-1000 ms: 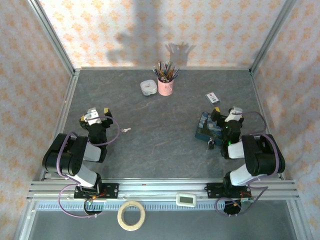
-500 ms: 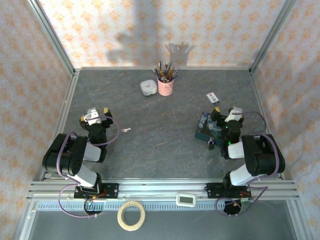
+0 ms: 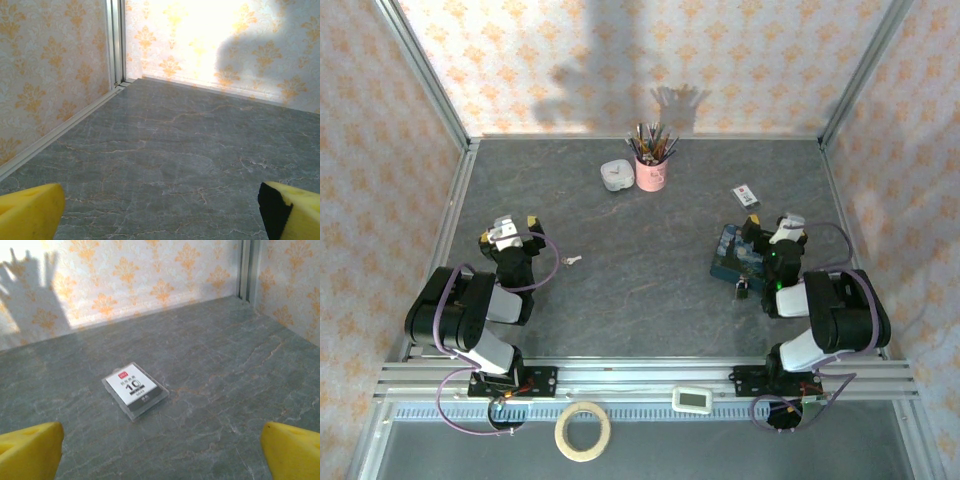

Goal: Unlock the padlock with the key

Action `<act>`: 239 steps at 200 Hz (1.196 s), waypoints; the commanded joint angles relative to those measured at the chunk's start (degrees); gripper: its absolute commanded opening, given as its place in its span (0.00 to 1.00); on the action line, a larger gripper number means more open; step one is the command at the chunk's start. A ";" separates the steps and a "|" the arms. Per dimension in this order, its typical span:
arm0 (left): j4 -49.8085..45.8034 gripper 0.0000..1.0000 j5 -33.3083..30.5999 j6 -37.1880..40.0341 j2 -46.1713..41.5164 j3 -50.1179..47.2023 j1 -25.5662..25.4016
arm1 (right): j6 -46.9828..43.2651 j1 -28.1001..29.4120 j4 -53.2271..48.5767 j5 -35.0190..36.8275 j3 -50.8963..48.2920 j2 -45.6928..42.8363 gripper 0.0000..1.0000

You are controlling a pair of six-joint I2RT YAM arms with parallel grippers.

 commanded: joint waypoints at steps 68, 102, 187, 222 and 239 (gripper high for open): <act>-36.45 0.99 -0.78 -14.38 -17.48 15.66 -5.79 | 17.15 0.48 -50.56 9.73 20.97 -15.99 1.00; -38.48 0.99 16.35 -28.99 -17.05 17.85 -6.67 | 20.65 -0.29 -65.63 6.79 23.21 -17.53 1.00; -42.16 0.99 19.86 -32.65 -13.94 19.53 -9.04 | 22.29 -2.42 -76.82 -10.22 14.41 -27.09 1.00; -40.91 0.99 21.45 -33.45 -14.26 19.62 -9.05 | 20.06 -1.44 -71.55 -16.91 11.00 -26.72 0.89; -41.20 0.99 20.86 -33.63 -15.40 19.18 -9.09 | 19.25 1.33 -69.28 -19.82 10.54 -25.99 0.83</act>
